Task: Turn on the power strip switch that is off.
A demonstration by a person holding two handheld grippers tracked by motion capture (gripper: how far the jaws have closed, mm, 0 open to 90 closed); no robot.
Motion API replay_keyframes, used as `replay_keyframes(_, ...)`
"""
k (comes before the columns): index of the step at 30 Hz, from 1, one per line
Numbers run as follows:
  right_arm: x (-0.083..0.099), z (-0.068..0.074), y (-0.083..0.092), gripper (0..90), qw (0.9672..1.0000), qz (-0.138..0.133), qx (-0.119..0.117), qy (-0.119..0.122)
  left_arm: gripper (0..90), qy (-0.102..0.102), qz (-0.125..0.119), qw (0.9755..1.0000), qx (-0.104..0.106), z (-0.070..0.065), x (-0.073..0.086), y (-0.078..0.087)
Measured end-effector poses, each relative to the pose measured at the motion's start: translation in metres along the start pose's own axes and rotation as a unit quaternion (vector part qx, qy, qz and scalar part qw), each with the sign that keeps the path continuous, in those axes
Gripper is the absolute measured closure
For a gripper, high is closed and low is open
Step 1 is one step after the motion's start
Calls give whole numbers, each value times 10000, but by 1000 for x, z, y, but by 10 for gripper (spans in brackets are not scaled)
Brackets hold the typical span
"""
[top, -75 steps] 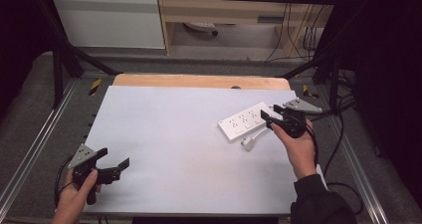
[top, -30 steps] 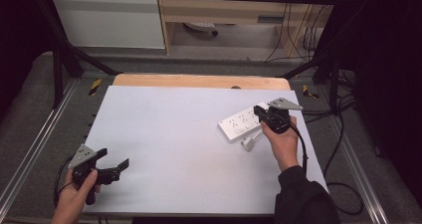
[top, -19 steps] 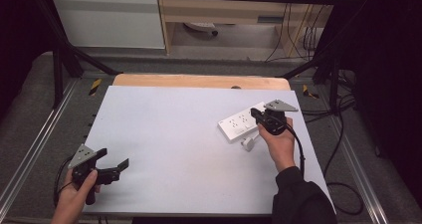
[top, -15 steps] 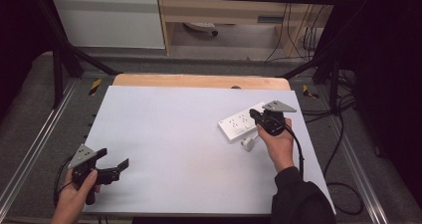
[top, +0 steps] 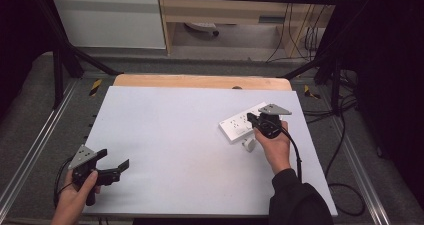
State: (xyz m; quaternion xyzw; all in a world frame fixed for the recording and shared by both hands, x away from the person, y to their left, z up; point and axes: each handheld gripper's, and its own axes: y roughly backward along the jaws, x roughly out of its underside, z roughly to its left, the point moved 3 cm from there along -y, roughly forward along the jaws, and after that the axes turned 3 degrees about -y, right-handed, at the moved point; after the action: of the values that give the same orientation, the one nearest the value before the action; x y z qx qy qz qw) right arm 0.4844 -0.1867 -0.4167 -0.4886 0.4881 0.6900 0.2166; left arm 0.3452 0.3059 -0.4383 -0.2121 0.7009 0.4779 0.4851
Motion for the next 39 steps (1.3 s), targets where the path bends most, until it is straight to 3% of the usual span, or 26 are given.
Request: replay_keyframes(39, 24, 11, -18, 896, 9996, 269, -77, -22, 52, -34, 23, 10000, 3, 0, 1, 0)
